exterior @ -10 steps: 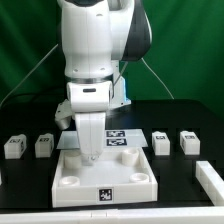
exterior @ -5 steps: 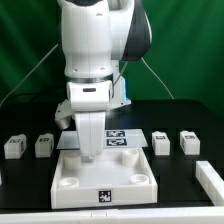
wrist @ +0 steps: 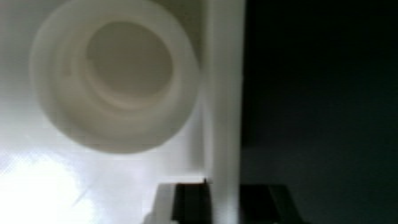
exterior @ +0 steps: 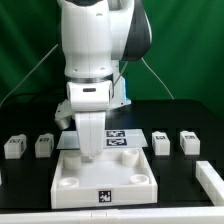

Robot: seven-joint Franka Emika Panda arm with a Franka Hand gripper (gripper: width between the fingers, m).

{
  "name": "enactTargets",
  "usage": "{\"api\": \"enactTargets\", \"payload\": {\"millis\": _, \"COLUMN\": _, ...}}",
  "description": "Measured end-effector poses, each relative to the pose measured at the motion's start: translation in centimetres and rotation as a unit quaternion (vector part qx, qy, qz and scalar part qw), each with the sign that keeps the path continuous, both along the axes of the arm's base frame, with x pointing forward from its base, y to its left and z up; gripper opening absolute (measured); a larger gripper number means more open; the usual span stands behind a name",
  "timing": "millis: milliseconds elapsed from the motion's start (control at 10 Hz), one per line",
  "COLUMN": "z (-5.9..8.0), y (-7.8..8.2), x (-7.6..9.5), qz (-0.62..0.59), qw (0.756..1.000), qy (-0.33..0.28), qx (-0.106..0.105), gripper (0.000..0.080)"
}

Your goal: Assemble one leg

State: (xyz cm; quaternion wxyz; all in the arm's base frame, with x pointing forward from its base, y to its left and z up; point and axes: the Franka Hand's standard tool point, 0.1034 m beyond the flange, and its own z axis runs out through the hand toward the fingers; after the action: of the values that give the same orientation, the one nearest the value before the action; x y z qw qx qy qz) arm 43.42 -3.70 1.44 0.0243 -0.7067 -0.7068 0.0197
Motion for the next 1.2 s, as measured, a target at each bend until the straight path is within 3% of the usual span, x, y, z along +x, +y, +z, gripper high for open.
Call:
{"api": "enactTargets", "payload": {"millis": 200, "z": 0.0, "y": 0.9, "x": 1.2, "qz": -0.002, "qw": 1.0, "qy": -0.006, "qx": 0.003, "gripper": 0.0061}}
{"api": "enactTargets", "payload": {"millis": 700, "z": 0.3, "y": 7.1, "x": 6.1, "qz": -0.028, "qw": 0.999, "qy": -0.018, "qx": 0.017, "gripper": 0.0061}}
{"api": "enactTargets", "payload": {"millis": 900, "z": 0.1, "y": 8.7, "x": 6.2, "qz": -0.022, "qw": 1.0, "qy": -0.009, "qx": 0.018, "gripper": 0.0061}}
{"api": "enactTargets", "payload": {"millis": 1200, "z": 0.0, "y": 8.8, "x": 6.2, "qz": -0.02, "qw": 1.0, "qy": 0.007, "qx": 0.014, "gripper": 0.0061}}
